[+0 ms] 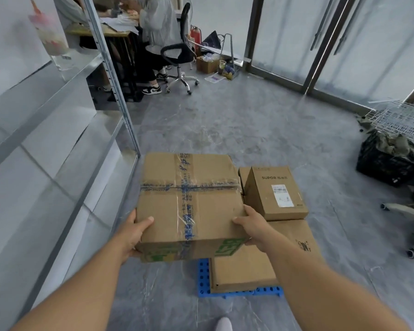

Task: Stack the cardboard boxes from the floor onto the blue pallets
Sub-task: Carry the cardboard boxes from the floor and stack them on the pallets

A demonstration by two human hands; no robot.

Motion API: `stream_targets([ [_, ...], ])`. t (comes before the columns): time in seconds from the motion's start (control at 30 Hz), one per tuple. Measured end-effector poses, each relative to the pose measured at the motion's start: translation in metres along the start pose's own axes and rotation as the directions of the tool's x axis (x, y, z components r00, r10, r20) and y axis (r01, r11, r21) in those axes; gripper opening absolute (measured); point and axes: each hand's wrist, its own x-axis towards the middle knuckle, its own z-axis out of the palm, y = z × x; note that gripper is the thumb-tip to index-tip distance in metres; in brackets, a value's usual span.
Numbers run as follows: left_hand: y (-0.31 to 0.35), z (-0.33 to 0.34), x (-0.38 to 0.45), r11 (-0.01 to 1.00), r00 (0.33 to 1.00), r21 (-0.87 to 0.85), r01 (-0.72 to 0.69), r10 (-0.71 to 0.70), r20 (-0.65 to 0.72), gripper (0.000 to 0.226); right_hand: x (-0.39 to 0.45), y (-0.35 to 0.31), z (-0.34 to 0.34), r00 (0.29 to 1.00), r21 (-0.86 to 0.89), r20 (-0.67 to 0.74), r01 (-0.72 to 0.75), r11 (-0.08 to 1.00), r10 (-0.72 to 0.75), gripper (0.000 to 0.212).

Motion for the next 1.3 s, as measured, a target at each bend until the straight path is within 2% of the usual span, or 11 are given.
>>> stream_targets([
  [0.23,0.052,0.022,0.079,0.998,1.0,0.059,-0.01,0.008,0.026,0.048,0.073,-0.037,-0.016,0.999,0.043,-0.035,0.007,0.999,-0.005,0.043],
  [0.53,0.074,0.078,0.214,1.0,0.985,0.024,-0.012,0.008,0.173,0.044,0.184,-0.064,-0.041,0.976,-0.051,-0.217,0.016,0.999,-0.027,0.051],
  [0.73,0.046,0.122,0.274,0.999,0.984,0.032,0.006,-0.012,0.177,0.046,0.251,-0.041,-0.065,0.968,-0.189,-0.25,-0.012,0.982,-0.036,0.056],
  [0.9,0.008,0.165,0.311,1.0,0.99,0.023,0.009,-0.012,0.141,0.039,0.301,-0.011,-0.088,0.977,-0.296,-0.2,0.007,0.955,-0.069,0.055],
  [1.3,-0.075,0.235,0.348,0.999,0.987,0.021,0.033,-0.036,0.159,0.032,0.365,0.088,-0.126,0.98,-0.337,-0.183,0.01,0.941,-0.076,0.054],
])
